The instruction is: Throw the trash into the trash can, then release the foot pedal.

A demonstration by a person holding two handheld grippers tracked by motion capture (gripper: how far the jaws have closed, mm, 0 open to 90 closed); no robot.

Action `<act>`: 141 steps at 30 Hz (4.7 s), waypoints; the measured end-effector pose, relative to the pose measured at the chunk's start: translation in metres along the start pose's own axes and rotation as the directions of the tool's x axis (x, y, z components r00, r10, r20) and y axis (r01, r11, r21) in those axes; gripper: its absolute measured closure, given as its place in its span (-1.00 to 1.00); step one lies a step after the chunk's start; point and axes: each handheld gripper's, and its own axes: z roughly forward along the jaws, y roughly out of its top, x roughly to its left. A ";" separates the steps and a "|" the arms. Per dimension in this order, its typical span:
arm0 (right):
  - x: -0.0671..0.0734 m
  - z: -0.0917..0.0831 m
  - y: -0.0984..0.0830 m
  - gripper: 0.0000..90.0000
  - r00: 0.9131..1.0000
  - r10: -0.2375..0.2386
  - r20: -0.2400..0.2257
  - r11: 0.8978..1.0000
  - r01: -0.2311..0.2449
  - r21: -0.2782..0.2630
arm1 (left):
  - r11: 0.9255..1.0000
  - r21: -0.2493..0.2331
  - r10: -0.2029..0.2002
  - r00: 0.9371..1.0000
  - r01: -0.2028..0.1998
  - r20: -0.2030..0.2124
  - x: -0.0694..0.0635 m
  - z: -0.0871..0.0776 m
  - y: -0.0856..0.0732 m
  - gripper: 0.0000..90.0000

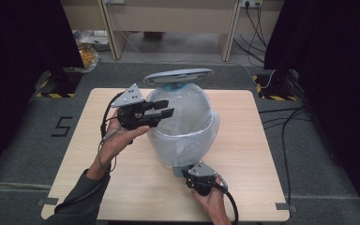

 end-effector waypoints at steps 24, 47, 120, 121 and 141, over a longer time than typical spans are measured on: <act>0.000 0.000 0.000 0.44 1.000 0.003 0.000 1.000 -0.003 -0.003 | 0.995 0.008 -0.097 0.990 0.098 -0.102 0.028 -0.050 -0.030 -0.30; 0.000 0.000 0.000 0.44 1.000 0.005 -0.001 1.000 -0.005 0.000 | 0.991 0.051 -0.113 0.982 0.122 -0.152 0.042 -0.069 -0.078 -0.44; -0.001 0.000 0.000 0.44 1.000 0.010 -0.007 1.000 -0.010 0.000 | 0.894 0.374 -0.101 0.923 0.248 -0.371 0.061 -0.070 -0.256 -0.55; -0.001 0.000 0.000 0.44 1.000 0.010 -0.007 1.000 -0.010 -0.001 | 0.891 0.374 -0.106 0.921 0.255 -0.375 0.062 -0.070 -0.257 -0.55; -0.001 0.000 0.000 0.44 1.000 0.009 -0.008 1.000 -0.009 0.000 | 0.884 0.393 -0.087 0.916 0.252 -0.391 0.061 -0.068 -0.257 -0.68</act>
